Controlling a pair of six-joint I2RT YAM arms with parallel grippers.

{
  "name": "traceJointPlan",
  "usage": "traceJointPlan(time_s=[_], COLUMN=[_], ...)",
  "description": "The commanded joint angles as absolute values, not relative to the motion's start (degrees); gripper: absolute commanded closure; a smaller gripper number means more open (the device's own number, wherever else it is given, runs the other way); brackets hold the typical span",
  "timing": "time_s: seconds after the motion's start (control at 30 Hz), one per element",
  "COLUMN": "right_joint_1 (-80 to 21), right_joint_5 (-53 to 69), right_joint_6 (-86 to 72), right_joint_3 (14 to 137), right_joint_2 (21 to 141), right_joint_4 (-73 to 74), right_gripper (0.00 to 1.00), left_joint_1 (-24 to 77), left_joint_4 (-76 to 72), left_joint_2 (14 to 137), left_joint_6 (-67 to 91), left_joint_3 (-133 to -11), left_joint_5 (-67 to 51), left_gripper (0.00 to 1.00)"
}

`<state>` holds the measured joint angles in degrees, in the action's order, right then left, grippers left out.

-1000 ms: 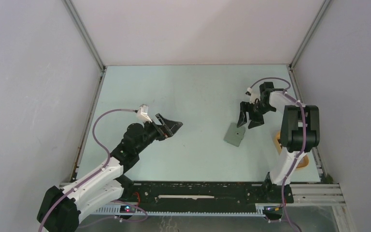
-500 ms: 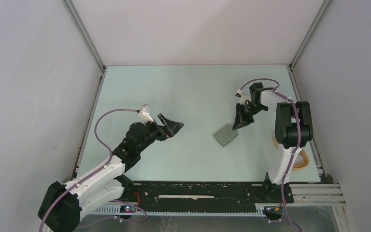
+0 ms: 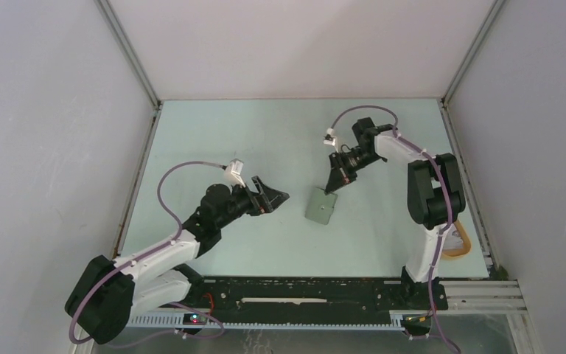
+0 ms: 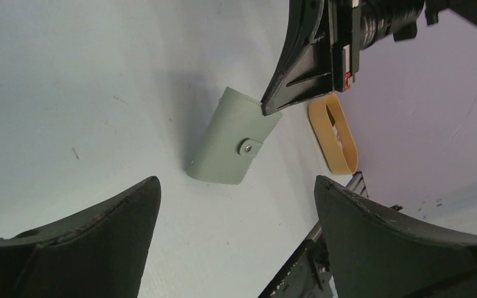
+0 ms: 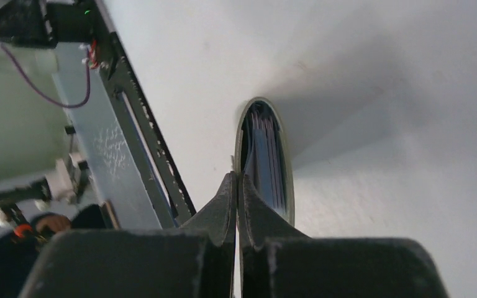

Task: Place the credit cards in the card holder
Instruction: Pick up the card holder from the center of the board.

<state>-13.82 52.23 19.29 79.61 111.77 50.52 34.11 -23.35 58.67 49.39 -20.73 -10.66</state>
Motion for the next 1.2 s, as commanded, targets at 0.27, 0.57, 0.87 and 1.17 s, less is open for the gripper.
traceJointPlan(time_s=[0.27,0.57,0.87,1.17], right_joint_1=[-23.6,-28.5,-29.7,-30.2], right_joint_5=[64.8,64.6,65.6,65.5], right_joint_6=[57.3,63.4,64.9,65.7], right_joint_3=[96.3,97.0,98.9,99.4], right_joint_2=[110.4,107.9,107.6,107.4], right_joint_4=[74.8,76.9,78.9,79.7], right_gripper=[1.00,1.00,1.00,1.00], left_joint_1=[35.1,37.5,38.6,38.8], left_joint_4=[-44.7,-54.8,-56.0,-67.2], left_joint_2=[59.4,66.7,73.7,81.2], left_joint_6=[33.4,29.9,29.6,35.9], left_joint_3=[-14.0,-15.5,-17.5,-19.0], left_joint_5=[-19.3,-25.8,-28.7,-32.5], left_gripper=[0.02,0.08,0.25,0.85])
